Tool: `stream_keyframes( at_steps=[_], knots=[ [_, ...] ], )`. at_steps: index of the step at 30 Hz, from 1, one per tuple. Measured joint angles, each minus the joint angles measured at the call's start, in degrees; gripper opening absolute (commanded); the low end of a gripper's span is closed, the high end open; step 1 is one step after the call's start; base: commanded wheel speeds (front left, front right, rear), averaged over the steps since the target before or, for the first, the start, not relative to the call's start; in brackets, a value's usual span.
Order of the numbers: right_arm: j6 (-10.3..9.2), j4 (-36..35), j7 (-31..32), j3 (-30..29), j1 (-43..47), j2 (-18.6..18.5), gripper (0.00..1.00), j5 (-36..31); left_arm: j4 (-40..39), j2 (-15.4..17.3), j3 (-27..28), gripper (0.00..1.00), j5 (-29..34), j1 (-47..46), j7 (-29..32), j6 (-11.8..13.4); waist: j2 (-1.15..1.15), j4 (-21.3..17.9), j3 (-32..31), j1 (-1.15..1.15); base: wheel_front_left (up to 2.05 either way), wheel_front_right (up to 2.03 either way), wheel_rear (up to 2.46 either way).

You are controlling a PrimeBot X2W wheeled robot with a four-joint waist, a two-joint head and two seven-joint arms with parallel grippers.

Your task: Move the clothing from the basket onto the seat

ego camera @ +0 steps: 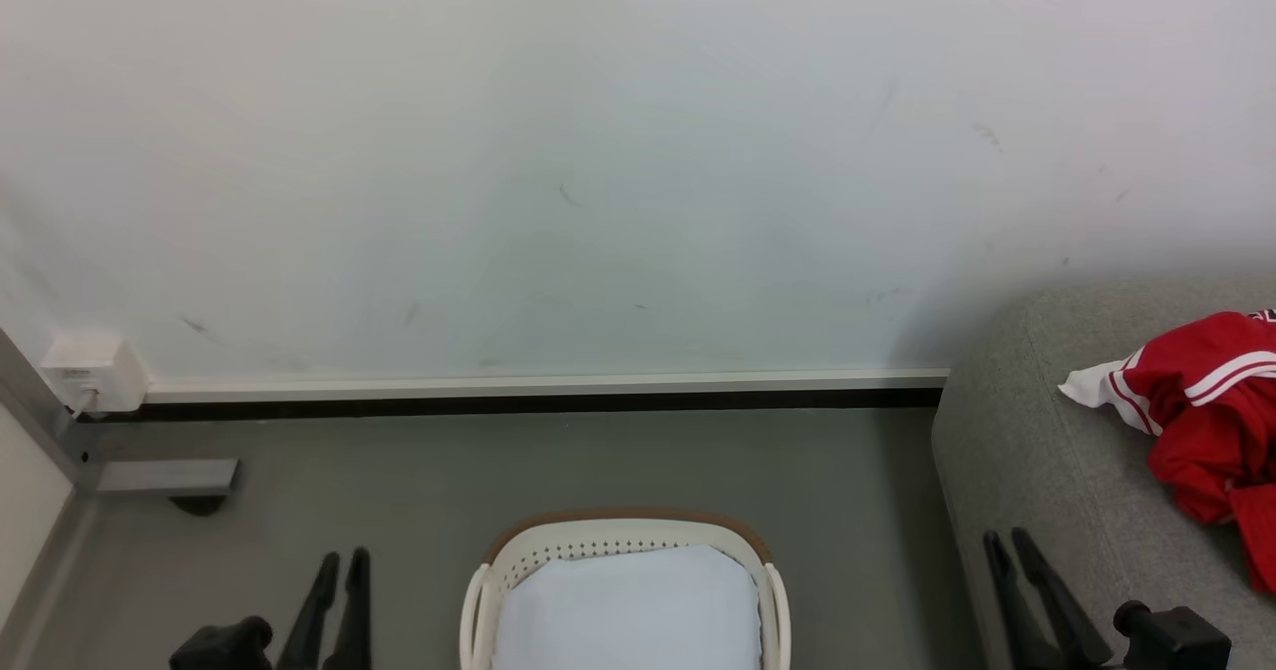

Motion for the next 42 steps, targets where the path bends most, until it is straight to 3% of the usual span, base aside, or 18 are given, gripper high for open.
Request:
stream_keyframes(
  at_steps=[16,42],
  knots=[
    [0.00,-0.41,4.71,-3.55,0.54,1.07,0.00,15.19,-0.85,-0.18,0.71,0.00,-17.16,0.37,4.95,0.01,0.00,-0.20,0.45,0.00,0.00,0.00,0.00],
    [0.00,-1.94,10.29,-8.05,0.17,1.83,0.00,33.68,-3.48,-0.15,1.67,0.00,-38.20,-0.25,10.51,0.01,0.00,-0.48,1.10,0.00,0.00,0.00,0.00]
  ],
)
